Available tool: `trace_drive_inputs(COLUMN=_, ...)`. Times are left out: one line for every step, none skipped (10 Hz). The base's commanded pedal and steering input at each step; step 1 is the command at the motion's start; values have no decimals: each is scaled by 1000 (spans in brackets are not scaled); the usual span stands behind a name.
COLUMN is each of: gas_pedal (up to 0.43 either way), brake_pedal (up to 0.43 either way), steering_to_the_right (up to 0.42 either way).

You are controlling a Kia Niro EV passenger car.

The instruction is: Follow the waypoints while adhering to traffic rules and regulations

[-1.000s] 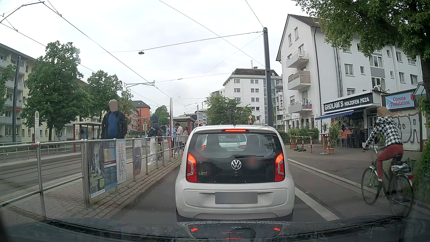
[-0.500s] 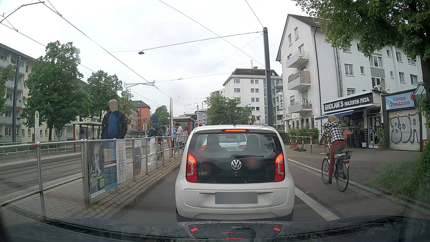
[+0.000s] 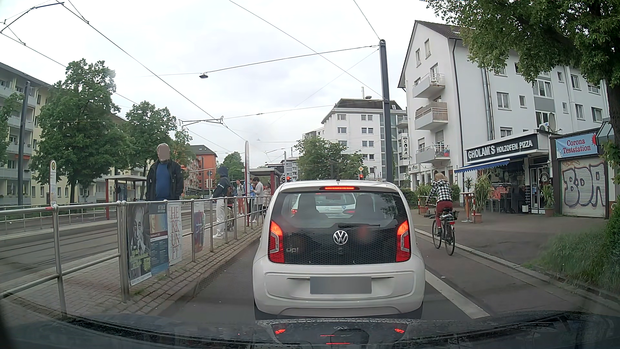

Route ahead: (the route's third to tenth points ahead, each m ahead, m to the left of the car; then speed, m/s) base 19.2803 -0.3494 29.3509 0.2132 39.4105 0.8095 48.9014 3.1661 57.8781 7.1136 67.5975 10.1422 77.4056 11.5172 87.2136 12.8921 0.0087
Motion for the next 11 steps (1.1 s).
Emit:
trace_drive_inputs(gas_pedal=0, brake_pedal=213, steering_to_the_right=-16)
trace_drive_inputs(gas_pedal=0, brake_pedal=213, steering_to_the_right=-16)
trace_drive_inputs(gas_pedal=0, brake_pedal=213, steering_to_the_right=-16)
trace_drive_inputs(gas_pedal=0, brake_pedal=220, steering_to_the_right=-16)
trace_drive_inputs(gas_pedal=0, brake_pedal=220, steering_to_the_right=-16)
trace_drive_inputs(gas_pedal=0, brake_pedal=220, steering_to_the_right=-16)
trace_drive_inputs(gas_pedal=0, brake_pedal=220, steering_to_the_right=-16)
trace_drive_inputs(gas_pedal=0, brake_pedal=220, steering_to_the_right=-16)
trace_drive_inputs(gas_pedal=0, brake_pedal=220, steering_to_the_right=-16)
trace_drive_inputs(gas_pedal=0, brake_pedal=220, steering_to_the_right=-16)
trace_drive_inputs(gas_pedal=0, brake_pedal=220, steering_to_the_right=-16)
